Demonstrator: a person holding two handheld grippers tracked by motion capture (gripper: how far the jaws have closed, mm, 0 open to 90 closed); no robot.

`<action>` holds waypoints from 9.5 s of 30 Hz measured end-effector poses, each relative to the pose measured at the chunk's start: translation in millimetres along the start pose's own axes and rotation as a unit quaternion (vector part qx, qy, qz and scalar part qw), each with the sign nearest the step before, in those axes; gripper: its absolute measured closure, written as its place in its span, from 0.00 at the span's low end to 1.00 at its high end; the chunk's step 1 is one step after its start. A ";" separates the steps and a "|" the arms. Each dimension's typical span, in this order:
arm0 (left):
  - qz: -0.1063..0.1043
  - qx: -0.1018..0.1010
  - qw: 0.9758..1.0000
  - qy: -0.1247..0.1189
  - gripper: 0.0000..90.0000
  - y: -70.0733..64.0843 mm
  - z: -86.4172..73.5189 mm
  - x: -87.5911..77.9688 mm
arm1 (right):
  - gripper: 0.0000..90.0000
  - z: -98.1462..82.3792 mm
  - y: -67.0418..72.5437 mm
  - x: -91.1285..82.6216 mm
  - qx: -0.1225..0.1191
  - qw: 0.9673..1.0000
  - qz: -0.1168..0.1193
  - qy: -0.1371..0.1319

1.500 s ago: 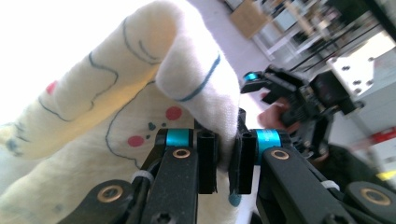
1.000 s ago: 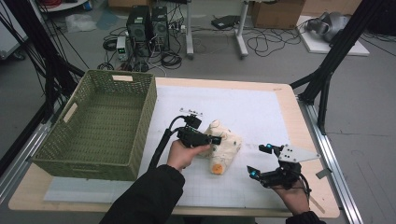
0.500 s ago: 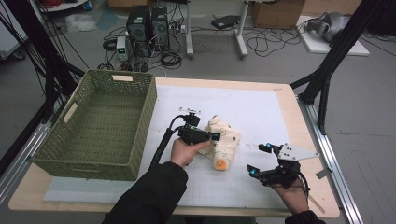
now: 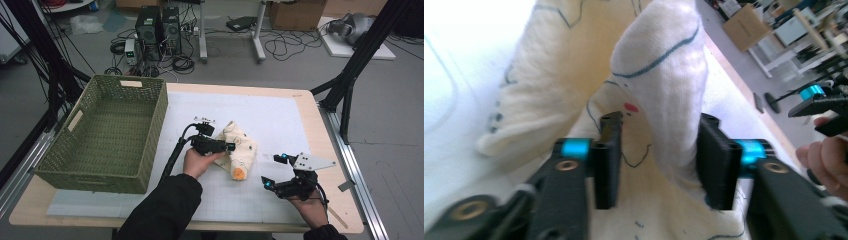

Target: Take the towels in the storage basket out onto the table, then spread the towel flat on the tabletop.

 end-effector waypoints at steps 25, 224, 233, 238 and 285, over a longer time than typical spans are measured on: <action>0.040 0.028 0.998 -0.049 0.56 24.4 -25.6 -49.7 | 0.37 -1.0 -5.0 14.0 0.000 1.000 0.017 0.022; 0.182 0.075 0.977 -0.086 0.80 31.4 -9.7 -69.7 | 0.74 -20.8 -64.8 7.2 0.028 0.993 0.022 0.110; 0.206 0.041 0.976 -0.051 0.65 57.6 -17.0 -36.1 | 0.63 -32.5 -101.1 58.3 0.032 0.988 -0.004 0.153; 0.215 0.057 0.974 -0.046 0.92 63.6 -19.0 -26.9 | 0.86 -36.5 -106.3 78.3 0.014 0.983 -0.016 0.180; 0.188 0.143 0.972 -0.015 0.69 26.1 -90.5 -83.9 | 0.76 -46.8 5.7 -1.1 0.011 0.984 0.099 0.147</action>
Point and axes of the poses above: each handheld gripper's, and its own axes: x roughly forward along the jaws, z roughly out of its top, y roughly to its left, the point moved 9 cm from there along x, roughly forward along the jaws, and after that the axes turned 9 degrees about -x, right-handed, at the moved point
